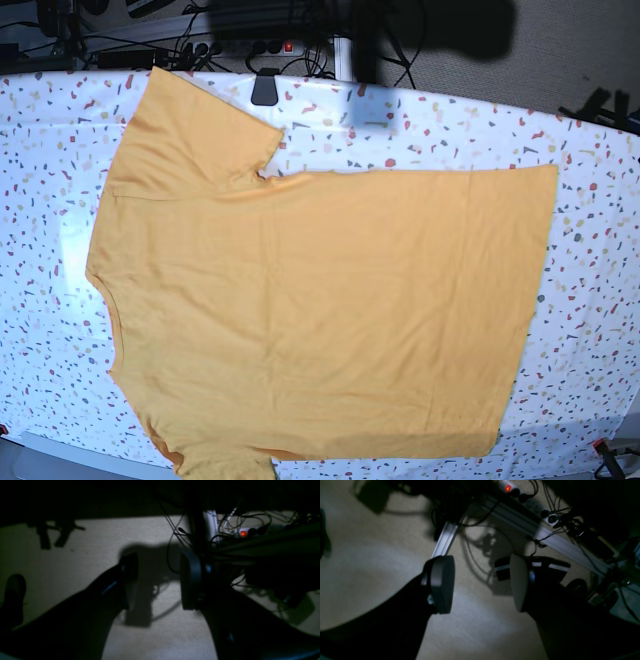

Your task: Fold the T-shirt properly

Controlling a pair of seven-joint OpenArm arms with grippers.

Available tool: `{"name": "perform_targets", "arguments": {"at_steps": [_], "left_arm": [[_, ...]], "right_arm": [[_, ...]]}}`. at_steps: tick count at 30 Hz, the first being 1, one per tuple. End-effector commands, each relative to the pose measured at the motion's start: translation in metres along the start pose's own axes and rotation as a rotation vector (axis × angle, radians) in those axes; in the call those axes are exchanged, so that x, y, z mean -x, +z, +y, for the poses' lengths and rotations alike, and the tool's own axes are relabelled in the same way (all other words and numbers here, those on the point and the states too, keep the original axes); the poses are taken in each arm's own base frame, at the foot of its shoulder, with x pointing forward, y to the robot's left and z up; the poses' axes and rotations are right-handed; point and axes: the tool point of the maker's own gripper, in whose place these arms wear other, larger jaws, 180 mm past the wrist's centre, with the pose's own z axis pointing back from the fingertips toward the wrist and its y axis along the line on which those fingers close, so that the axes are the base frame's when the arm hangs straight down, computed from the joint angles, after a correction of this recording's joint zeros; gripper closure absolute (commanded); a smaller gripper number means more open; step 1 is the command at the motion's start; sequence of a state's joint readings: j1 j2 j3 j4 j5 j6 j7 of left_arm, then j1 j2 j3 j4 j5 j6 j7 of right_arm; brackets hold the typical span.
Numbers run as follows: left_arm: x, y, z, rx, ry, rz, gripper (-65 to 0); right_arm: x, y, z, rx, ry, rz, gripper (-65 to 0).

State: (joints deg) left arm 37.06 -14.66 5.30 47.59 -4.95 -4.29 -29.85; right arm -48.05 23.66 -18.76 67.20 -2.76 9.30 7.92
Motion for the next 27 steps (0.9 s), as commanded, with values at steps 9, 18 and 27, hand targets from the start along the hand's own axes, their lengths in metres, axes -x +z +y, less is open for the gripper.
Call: {"name": "perform_targets", "arguments": {"at_steps": [9, 18, 27], "left_arm": [[-0.011, 0.056, 0.001, 0.001, 0.073, -0.046, -26.4], [-0.056, 0.081, -0.018, 0.045, 0.065, -0.108, -26.4], [-0.115, 0.091, 0.002, -0.07, -0.018, -0.244, -26.4]], "right_arm": [[-0.004, 0.058, 0.039, -0.095, 0.026, -0.023, -35.1], [-0.061, 0.075, 0.036, -0.078, 0.068, -0.133, -35.1], [-0.155, 0.099, 0.017, 0.039, 0.161, -0.37, -35.1]]}}
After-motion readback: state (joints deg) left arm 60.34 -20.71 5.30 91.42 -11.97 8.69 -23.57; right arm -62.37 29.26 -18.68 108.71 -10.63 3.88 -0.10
